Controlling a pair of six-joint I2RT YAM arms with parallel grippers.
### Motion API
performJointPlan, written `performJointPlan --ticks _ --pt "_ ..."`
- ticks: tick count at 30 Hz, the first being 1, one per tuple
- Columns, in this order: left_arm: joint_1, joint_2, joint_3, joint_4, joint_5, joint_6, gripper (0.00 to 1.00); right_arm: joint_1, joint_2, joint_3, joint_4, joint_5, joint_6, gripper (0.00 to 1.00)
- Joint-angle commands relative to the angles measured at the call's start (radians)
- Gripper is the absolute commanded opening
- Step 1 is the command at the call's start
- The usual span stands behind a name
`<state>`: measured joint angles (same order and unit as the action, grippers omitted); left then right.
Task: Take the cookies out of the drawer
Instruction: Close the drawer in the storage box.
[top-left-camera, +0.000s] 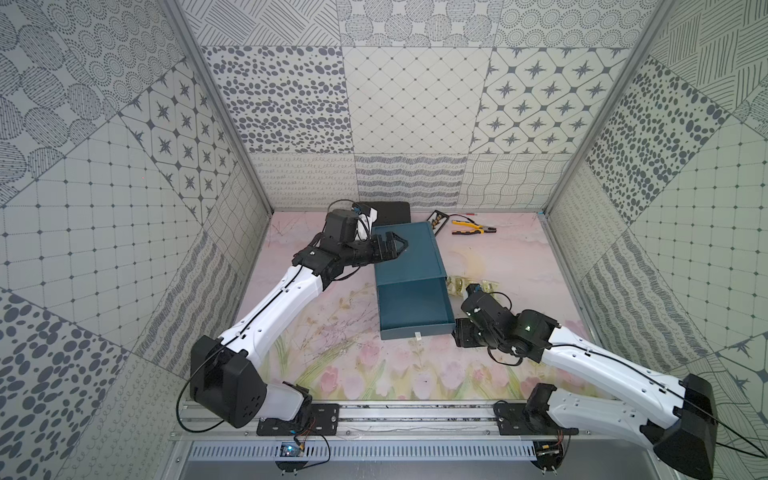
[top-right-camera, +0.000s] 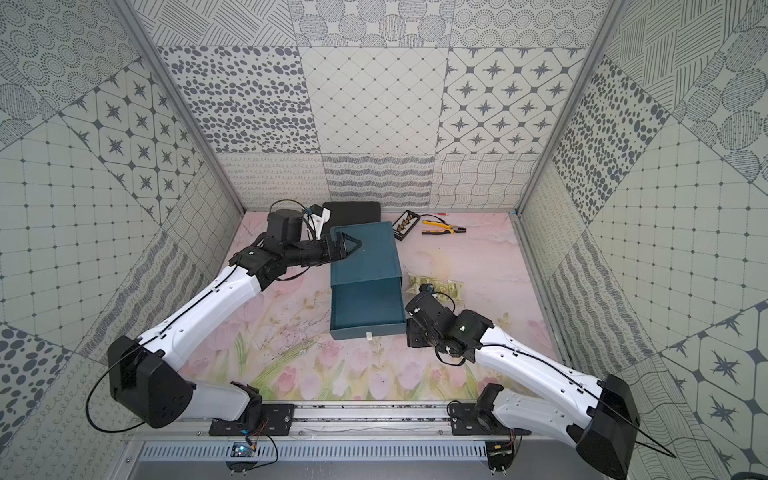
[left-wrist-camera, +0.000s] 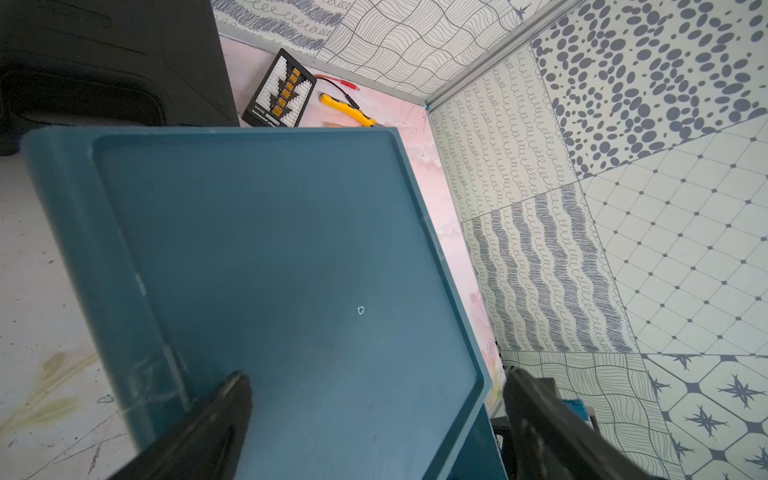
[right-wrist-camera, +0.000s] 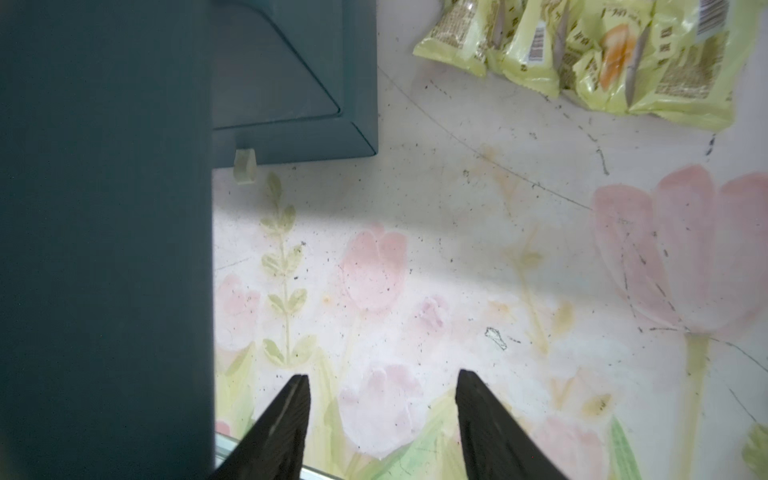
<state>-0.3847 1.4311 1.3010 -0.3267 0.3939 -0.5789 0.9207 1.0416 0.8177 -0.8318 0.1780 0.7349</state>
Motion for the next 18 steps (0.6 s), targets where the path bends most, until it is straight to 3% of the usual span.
performJointPlan --ticks 1,7,18 --pt "0.018 0.022 0.025 -0.06 0.003 0.032 0.99 0.066 -0.017 0.003 -0.002 -0.008 0.02 0.61" --pt "0.023 0.044 0.02 -0.053 0.0 0.012 0.99 0.149 -0.019 0.034 -0.008 -0.025 -0.004 0.6" --pt "0.024 0.059 0.007 -0.057 0.004 0.004 0.99 0.155 -0.069 0.089 0.082 -0.091 -0.052 0.6"
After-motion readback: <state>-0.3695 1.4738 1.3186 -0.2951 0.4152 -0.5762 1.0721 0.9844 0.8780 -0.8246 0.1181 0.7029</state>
